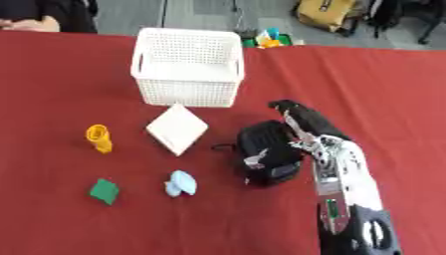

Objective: Pick up objects on the table and place them in the box.

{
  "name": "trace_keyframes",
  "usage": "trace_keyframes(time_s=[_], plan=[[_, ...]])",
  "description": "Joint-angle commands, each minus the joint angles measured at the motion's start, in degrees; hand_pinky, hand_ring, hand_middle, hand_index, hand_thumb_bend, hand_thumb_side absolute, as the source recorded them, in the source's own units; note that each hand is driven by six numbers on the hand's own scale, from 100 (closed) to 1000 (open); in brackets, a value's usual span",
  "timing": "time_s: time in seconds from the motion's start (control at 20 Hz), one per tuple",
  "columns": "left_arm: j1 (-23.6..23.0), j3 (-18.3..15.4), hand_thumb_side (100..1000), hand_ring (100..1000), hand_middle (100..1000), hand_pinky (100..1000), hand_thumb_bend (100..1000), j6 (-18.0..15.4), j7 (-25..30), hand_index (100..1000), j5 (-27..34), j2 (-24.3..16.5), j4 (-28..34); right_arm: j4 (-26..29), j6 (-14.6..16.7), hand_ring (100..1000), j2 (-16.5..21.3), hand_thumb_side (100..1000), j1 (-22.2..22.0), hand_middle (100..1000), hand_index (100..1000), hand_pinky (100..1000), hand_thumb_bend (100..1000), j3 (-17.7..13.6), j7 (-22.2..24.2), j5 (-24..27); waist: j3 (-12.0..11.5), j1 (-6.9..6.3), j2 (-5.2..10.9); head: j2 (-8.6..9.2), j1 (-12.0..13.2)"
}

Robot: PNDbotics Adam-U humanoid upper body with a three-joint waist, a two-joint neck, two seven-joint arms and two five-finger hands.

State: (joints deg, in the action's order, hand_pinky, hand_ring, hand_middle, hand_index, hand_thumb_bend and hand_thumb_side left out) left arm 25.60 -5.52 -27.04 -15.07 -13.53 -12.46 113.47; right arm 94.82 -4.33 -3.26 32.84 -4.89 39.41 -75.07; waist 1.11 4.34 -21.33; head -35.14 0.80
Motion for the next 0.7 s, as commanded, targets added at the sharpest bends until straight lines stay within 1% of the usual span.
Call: trace_keyframes(time_s=[0.05, 0.2, 0.35, 0.4, 0.5, 0.55, 0.65, 0.7], plan=[[0.6, 0.1, 903, 548, 520, 577, 124, 0.2, 0.0, 720, 0.2, -0.2, 1.1, 0.7, -0.1, 1000, 0.6, 528, 1.0, 980, 1000, 1000, 1000, 0.2, 0.7, 1.0, 0.0, -0.24, 1.19, 0.01, -0.2], [0.6, 0.1, 904, 547, 519, 575, 125, 0.2, 0.0, 720, 0.3, -0.2, 1.1, 0.1, -0.3, 1000, 0.7, 536, 1.1, 982, 1000, 1000, 1000, 0.1, 0.9, 0.5, -0.3, -0.17, 1.09, 0.06, -0.5], [0.7, 0.1, 904, 547, 519, 575, 126, 0.2, -0.1, 720, 0.3, -0.1, 1.1, -0.6, 0.2, 1000, 0.7, 558, 1.2, 980, 1000, 1000, 1000, 0.2, 1.0, -0.6, -0.4, -0.09, 1.0, 0.01, -0.6], [0.7, 0.1, 906, 546, 519, 575, 126, 0.2, -0.1, 720, 0.4, -0.2, 1.1, -0.5, 0.8, 1000, 0.9, 579, 1.3, 969, 1000, 989, 1000, 0.5, 0.6, -1.4, -0.4, -0.02, 0.95, 0.0, -0.6], [0.7, 0.1, 906, 546, 519, 575, 126, 0.3, 0.0, 720, 0.4, -0.2, 1.1, -0.2, 2.0, 1000, 0.9, 583, 1.1, 967, 1000, 983, 1000, 1.3, -0.7, -3.6, -0.3, 0.07, 0.88, -0.01, -0.5], [0.7, 0.1, 908, 546, 518, 575, 128, 0.3, 0.0, 720, 0.4, -0.2, 1.1, -0.3, 2.5, 993, 0.8, 595, 1.0, 959, 999, 970, 958, 1.5, -1.2, -4.4, -0.3, 0.09, 0.87, -0.01, -0.5], [0.7, 0.1, 908, 546, 518, 575, 128, 0.4, 0.0, 720, 0.4, -0.2, 1.1, -0.3, 4.0, 993, 1.0, 595, 0.8, 959, 999, 970, 958, 2.5, -2.3, -6.0, -0.3, 0.27, 0.83, -0.07, -0.4], [0.7, 0.1, 911, 545, 518, 574, 132, 0.4, 0.0, 720, 0.5, -0.2, 1.1, -0.4, 4.7, 983, 1.2, 624, 0.7, 955, 987, 948, 940, 2.8, -2.8, -6.7, -0.2, 0.42, 0.85, -0.05, -0.3]])
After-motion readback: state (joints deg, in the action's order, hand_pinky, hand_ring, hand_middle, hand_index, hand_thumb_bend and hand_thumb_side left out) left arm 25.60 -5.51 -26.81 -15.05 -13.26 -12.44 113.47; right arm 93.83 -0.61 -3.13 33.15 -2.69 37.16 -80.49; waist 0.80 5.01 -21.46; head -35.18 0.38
